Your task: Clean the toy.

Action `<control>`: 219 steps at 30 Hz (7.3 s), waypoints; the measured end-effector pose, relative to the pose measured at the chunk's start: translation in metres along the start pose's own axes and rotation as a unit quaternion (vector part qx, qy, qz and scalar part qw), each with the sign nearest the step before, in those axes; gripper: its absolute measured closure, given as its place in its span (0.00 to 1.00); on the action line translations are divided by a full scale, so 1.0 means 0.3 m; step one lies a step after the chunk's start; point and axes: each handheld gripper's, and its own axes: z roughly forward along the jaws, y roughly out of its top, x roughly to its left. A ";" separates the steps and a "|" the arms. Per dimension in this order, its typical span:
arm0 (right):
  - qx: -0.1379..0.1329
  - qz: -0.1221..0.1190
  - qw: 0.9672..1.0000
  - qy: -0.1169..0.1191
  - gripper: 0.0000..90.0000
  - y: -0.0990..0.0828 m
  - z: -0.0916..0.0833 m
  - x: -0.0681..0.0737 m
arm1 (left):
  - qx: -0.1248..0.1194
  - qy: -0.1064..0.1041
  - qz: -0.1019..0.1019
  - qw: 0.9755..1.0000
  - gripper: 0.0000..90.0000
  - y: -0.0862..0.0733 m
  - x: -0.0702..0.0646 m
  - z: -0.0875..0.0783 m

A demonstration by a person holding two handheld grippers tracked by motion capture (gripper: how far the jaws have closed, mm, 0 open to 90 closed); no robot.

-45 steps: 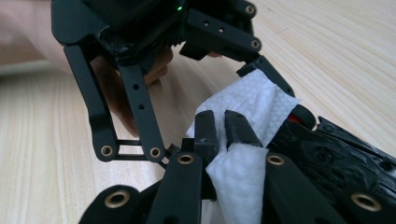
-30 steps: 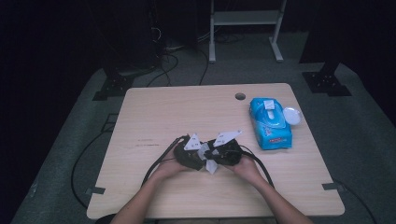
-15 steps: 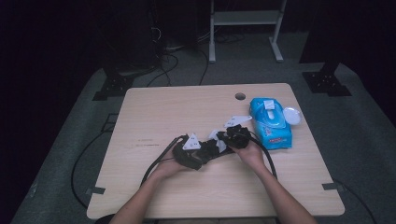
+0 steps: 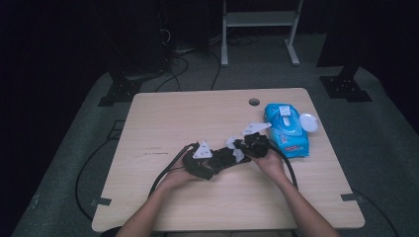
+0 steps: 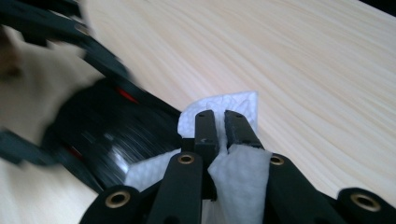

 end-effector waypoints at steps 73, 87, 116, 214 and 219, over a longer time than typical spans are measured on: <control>0.015 0.010 0.998 0.062 0.93 -0.214 -0.088 0.062 | -0.074 0.001 0.023 0.997 0.57 0.045 -0.083 -0.028; -0.056 0.028 0.994 0.090 0.93 -0.174 -0.192 0.072 | -0.065 0.007 -0.008 0.998 0.74 0.042 -0.061 -0.003; -0.048 -0.003 0.997 0.062 0.93 0.043 -0.044 0.135 | -0.075 -0.004 -0.025 0.997 0.74 0.009 -0.020 -0.030; -0.047 0.024 0.999 0.004 0.92 -0.008 -0.092 0.023 | -0.067 -0.006 -0.022 0.997 0.74 0.005 0.006 -0.044; -0.042 0.013 0.999 -0.013 0.93 -0.008 -0.095 0.016 | -0.067 -0.005 -0.018 0.998 0.74 0.005 0.005 -0.047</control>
